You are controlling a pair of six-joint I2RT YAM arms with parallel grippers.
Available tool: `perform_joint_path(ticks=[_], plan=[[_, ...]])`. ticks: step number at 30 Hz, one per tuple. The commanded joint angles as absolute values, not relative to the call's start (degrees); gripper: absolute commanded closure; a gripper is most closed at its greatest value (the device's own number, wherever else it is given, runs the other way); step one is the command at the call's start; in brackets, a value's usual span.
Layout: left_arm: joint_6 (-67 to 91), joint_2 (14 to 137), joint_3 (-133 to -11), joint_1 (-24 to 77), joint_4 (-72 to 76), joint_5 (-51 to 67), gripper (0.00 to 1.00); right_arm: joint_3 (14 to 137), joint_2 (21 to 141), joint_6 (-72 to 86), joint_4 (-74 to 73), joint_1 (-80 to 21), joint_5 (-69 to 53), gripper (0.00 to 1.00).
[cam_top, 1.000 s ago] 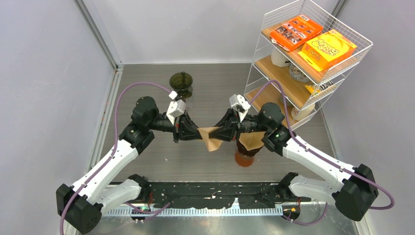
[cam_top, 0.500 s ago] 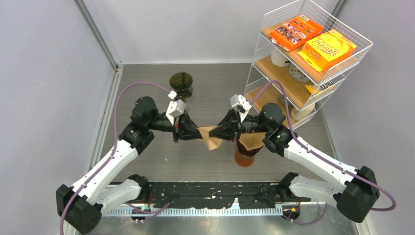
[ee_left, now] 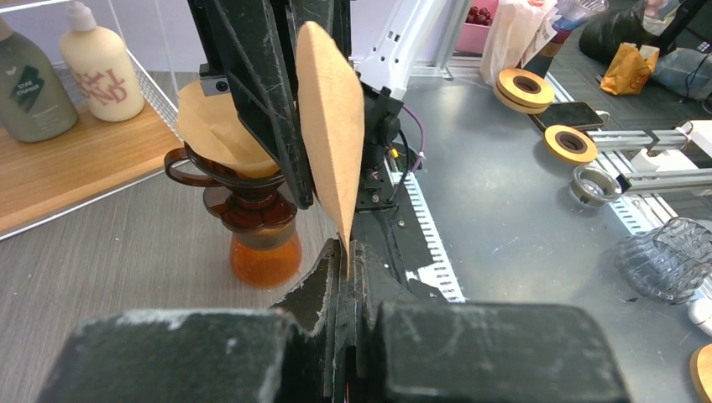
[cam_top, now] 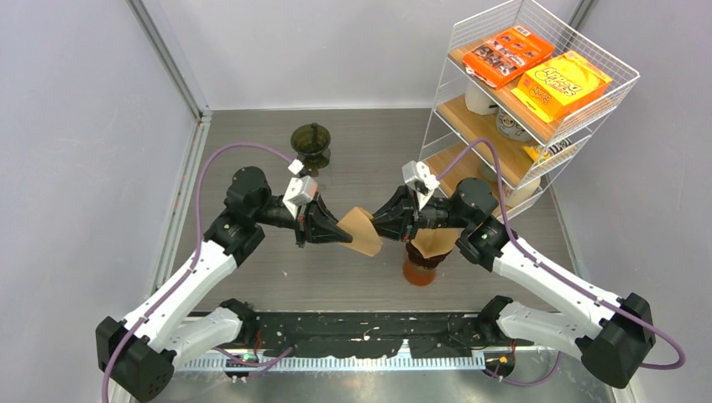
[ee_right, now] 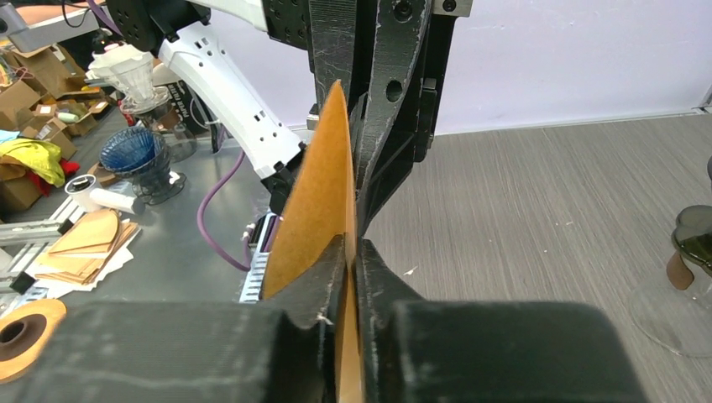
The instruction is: Place the coffee filter in the dripper
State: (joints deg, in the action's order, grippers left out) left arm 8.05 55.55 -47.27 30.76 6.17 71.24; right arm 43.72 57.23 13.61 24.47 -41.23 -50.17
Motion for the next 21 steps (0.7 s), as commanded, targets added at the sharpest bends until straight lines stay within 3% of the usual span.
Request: perform_joint_path(ticks=[1, 7, 10, 13, 15, 17, 18, 21], plan=[[6.8, 55.6, -47.7, 31.1, 7.8, 73.1, 1.00, 46.1, 56.7, 13.3, 26.3, -41.4, -52.4, 0.91], [6.2, 55.9, -48.0, 31.1, 7.6, 70.4, 1.00, 44.9, 56.2, 14.6, 29.4, -41.4, -52.8, 0.95], [6.6, 56.2, -48.3, 31.0, 7.1, 66.4, 0.84, 45.4, 55.5, 13.7, 26.8, -41.4, -45.4, 0.95], [7.4, 56.4, -49.0, 31.0, 6.1, 62.0, 0.56, 47.0, 55.5, 12.8, 21.1, -41.4, -39.0, 0.95], [8.3, 56.4, -49.1, 31.1, 6.0, 58.4, 0.47, 47.6, 55.7, 12.3, 19.0, -41.4, -35.6, 0.95], [10.1, 56.2, -49.2, 31.0, 5.9, 53.7, 0.23, 48.2, 55.9, 12.0, 17.3, -41.4, -32.6, 0.95], [11.0, 55.9, -49.2, 31.0, 5.6, 50.2, 0.05, 48.6, 56.3, 12.1, 15.5, -41.4, -29.4, 0.95], [15.7, 54.7, -48.4, 31.1, 5.6, 31.3, 0.01, 50.9, 57.4, 14.8, 11.6, -41.4, -17.0, 0.95]])
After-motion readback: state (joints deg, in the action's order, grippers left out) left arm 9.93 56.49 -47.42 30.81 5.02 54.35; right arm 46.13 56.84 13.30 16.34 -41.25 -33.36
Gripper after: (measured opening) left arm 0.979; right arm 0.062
